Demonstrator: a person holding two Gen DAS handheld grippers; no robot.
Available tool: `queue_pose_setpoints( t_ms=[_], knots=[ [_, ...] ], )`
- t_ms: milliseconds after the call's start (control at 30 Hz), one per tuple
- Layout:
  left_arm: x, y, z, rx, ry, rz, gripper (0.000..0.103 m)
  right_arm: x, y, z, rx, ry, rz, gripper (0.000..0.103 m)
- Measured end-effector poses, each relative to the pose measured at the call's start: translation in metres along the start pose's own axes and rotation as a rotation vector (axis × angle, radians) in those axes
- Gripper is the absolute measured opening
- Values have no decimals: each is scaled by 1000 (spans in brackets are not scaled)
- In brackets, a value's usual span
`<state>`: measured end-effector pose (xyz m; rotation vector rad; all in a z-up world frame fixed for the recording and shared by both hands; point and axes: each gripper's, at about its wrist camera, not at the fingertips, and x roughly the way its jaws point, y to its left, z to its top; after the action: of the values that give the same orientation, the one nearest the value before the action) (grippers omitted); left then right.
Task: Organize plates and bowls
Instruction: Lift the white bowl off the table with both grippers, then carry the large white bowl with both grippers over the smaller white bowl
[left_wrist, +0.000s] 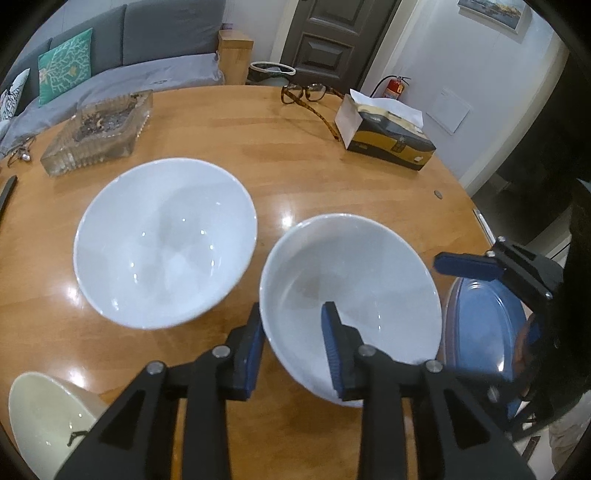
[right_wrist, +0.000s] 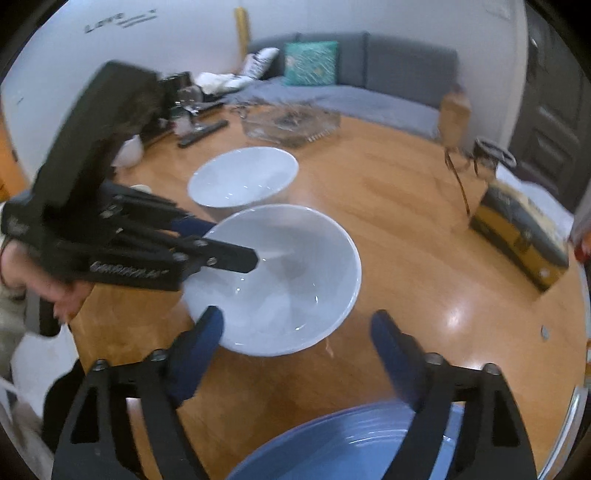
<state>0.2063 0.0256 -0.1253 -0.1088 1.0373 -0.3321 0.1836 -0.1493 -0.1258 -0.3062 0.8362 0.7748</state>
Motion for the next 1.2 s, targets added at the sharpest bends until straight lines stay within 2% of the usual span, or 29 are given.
queue_pose_setpoints(
  t_ms=[67,200,400,733,900,1033,1200],
  knots=[
    [3,0,3,-2,6,-2,27,2,3,0,-42,9,9,91],
    [6,1,5,-6,9,-5,27,6,10,-2,-108,15,53,92],
    [13,0,8,-7,17,-9,27,30,21,-2,-182,65,11,93],
    [17,0,9,10,15,-15,28,48,19,3,-204,72,1,98],
    [15,0,8,16,14,-33,32,45,19,3,-186,55,13,97],
    [13,-3,3,19,-2,-22,35,35,18,4,-136,4,53,97],
    [0,-7,3,23,-27,-32,35,28,24,2,-155,-4,27,97]
  ],
)
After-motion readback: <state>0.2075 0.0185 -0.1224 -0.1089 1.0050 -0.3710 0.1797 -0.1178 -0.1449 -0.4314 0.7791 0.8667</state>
